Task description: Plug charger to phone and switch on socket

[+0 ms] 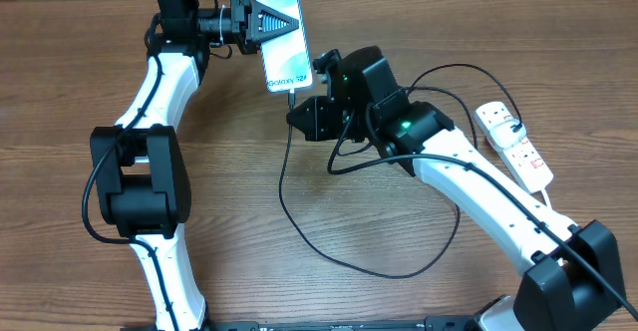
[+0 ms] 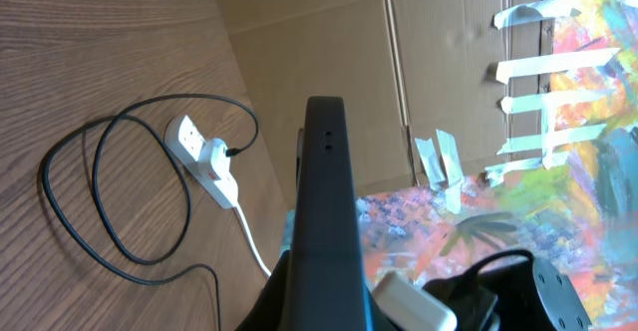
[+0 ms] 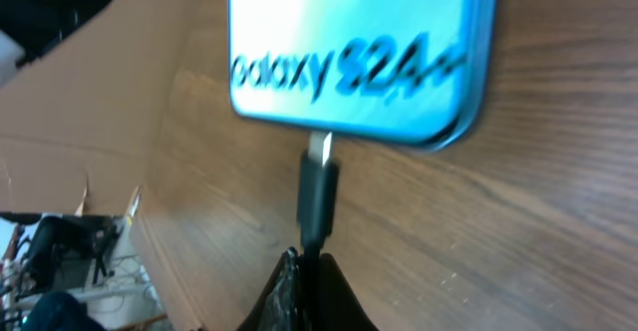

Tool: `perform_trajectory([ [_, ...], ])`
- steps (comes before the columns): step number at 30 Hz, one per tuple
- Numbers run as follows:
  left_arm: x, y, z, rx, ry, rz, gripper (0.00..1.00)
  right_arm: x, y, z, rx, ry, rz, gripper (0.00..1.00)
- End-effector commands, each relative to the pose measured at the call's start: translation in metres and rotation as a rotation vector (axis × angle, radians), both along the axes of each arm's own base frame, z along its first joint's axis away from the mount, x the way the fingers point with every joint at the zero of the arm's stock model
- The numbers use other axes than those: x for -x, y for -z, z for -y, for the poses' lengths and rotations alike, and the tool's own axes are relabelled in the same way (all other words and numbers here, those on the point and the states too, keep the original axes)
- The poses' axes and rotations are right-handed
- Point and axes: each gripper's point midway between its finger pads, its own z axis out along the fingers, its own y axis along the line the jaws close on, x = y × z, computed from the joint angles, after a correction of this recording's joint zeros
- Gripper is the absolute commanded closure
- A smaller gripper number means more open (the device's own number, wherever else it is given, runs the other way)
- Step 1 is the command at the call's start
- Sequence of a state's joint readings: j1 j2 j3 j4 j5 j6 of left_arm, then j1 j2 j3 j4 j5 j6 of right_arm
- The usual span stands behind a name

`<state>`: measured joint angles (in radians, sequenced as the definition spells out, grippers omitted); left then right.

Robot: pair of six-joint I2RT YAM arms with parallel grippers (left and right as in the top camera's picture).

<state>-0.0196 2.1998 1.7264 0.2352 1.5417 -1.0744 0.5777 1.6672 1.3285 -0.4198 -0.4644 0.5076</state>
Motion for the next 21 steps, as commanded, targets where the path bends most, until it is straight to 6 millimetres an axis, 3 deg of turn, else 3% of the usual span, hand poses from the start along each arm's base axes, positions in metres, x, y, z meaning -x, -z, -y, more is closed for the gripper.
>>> perform_trajectory([
  [1, 0.009, -0.012, 0.003, 0.009, 0.045, 0.018, 0.96, -0.015, -0.003, 0.010, -0.002, 0.017, 0.038, 0.96],
  [14, 0.009, -0.011, 0.003, 0.009, 0.045, 0.022, 0.96, -0.017, -0.012, 0.010, -0.054, -0.020, 0.047, 0.96],
  [21, 0.009, -0.012, 0.003, 0.009, 0.045, 0.022, 0.96, -0.016, -0.001, 0.005, -0.065, -0.037, 0.005, 0.96],
])
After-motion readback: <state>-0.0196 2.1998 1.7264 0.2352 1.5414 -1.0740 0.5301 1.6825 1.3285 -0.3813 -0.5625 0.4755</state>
